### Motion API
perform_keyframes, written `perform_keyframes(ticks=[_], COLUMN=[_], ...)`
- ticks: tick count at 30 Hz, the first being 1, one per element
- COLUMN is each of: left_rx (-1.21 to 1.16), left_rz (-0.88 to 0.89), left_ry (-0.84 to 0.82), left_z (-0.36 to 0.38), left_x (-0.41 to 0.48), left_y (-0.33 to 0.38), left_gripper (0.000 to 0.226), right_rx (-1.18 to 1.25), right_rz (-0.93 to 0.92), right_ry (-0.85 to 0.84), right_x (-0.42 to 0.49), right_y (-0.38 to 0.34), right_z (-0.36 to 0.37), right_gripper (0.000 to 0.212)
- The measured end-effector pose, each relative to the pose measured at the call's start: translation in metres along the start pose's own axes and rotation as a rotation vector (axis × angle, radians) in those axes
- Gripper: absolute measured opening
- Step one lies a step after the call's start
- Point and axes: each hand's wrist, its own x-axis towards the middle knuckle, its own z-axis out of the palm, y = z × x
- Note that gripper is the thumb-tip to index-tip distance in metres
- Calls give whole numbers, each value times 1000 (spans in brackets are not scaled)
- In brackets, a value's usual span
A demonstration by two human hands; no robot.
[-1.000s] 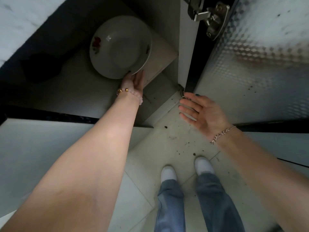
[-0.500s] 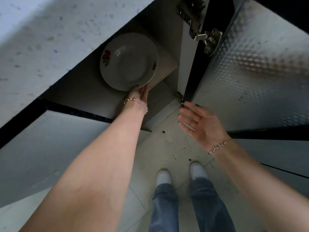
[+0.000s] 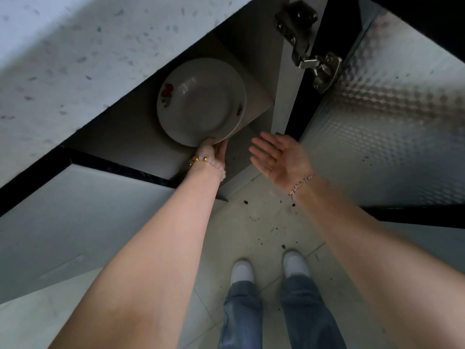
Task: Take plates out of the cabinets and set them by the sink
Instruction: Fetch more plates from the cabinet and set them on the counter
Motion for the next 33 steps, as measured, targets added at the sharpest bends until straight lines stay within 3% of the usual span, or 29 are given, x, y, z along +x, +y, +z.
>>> perform_keyframes(ticks=[3, 9, 16, 22, 33], left_rx=[-98, -15, 94, 170, 269], left_rz=[9, 113, 154, 165, 56], left_ry=[-11, 12, -26, -41, -36], left_z=[-4, -19, -47, -71, -108], left_x=[-6, -10, -24, -46, -129], left_y=[-7, -15, -25, -45, -67], left_gripper=[39, 29, 21, 17, 10], right_rx=[-13, 16, 24, -102, -139], right_rz=[-9, 42, 57, -67, -66], right_ry=[25, 16, -87, 9, 177], right_x=[11, 30, 34, 26, -63], right_y=[-7, -10, 2, 17, 39], right_z=[3, 17, 21, -6, -35], right_gripper=[28, 40, 10, 31, 29])
